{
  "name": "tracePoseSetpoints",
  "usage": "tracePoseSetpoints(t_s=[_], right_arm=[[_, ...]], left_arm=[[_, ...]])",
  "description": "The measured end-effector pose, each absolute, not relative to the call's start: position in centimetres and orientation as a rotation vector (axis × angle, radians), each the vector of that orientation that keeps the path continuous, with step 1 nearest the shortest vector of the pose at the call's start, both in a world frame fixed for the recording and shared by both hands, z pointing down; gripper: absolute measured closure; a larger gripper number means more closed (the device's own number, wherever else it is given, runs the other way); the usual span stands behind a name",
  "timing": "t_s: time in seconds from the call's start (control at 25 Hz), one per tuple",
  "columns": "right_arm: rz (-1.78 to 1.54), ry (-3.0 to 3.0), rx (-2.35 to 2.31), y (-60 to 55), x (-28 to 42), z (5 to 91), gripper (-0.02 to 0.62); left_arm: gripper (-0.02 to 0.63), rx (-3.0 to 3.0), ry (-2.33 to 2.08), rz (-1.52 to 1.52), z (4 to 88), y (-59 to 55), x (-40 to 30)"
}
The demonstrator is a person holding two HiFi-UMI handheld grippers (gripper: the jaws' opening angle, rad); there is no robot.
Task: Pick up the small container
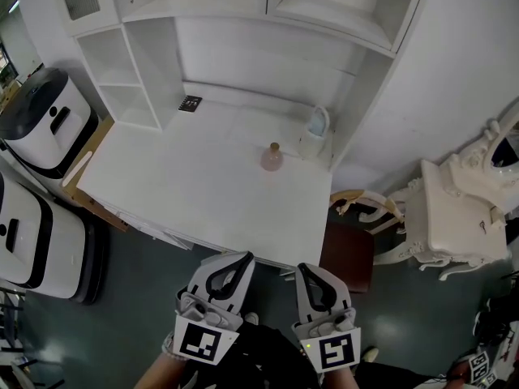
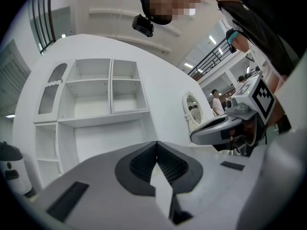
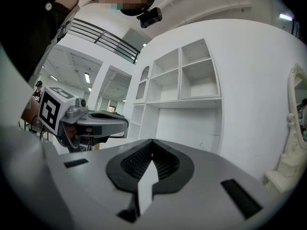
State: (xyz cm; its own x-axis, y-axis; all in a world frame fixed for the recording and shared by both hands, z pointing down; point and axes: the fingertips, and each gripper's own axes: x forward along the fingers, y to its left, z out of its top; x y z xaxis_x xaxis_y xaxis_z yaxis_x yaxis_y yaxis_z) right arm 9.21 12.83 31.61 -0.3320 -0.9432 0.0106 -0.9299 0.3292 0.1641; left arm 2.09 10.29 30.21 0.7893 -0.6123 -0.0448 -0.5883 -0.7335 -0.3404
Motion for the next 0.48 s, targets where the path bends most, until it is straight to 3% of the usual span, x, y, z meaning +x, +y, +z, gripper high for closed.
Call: tracePoseSetpoints(t_s=[0.48], right_arm=[[-0.177, -2.382, 1.805, 3.5, 10.2, 31.5, 0.594]], left_arm=[[0.604, -2.679, 0.841, -0.078, 30.0, 0.4, 2.8]])
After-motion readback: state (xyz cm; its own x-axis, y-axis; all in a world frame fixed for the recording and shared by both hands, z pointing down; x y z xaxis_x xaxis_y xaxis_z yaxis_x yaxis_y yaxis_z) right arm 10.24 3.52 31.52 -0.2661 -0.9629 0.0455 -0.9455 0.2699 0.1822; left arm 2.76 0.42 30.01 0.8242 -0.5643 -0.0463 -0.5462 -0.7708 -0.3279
